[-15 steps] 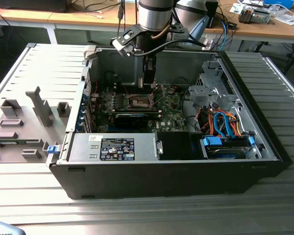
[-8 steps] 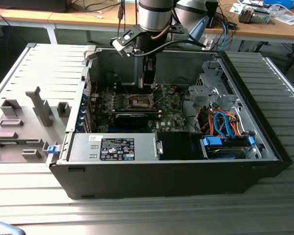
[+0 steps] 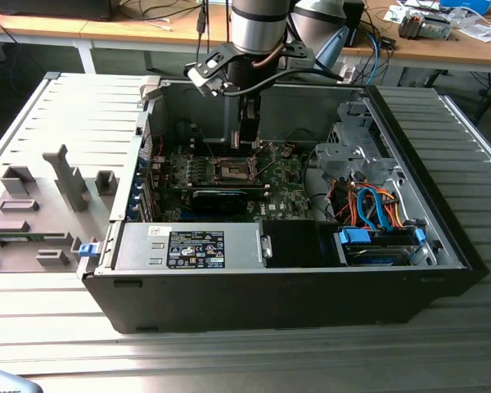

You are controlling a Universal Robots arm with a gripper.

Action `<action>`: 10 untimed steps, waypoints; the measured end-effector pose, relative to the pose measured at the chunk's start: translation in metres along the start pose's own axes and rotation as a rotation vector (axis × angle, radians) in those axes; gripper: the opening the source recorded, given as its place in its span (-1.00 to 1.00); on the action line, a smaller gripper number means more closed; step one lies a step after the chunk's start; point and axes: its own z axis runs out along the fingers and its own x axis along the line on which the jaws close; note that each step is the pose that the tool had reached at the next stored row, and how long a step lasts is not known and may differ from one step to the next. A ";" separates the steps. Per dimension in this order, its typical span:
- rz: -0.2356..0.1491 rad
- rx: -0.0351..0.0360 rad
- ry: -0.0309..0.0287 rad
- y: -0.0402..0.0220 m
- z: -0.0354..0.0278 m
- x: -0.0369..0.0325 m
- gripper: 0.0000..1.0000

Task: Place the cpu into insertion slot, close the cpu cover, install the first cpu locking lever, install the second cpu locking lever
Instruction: 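Place the cpu into insertion slot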

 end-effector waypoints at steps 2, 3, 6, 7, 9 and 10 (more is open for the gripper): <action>0.000 0.0000 -0.0001 0.0000 0.0003 0.0000 0.09; 0.000 0.0000 -0.0001 0.0000 0.0004 0.0000 0.09; 0.000 0.0000 0.0000 0.0000 0.0009 0.0000 0.09; 0.000 0.0000 0.0000 0.0000 0.0012 0.0000 0.09; 0.000 0.0001 0.0000 0.0001 0.0033 0.0001 0.09; 0.000 0.0000 -0.0001 0.0001 0.0044 0.0001 0.09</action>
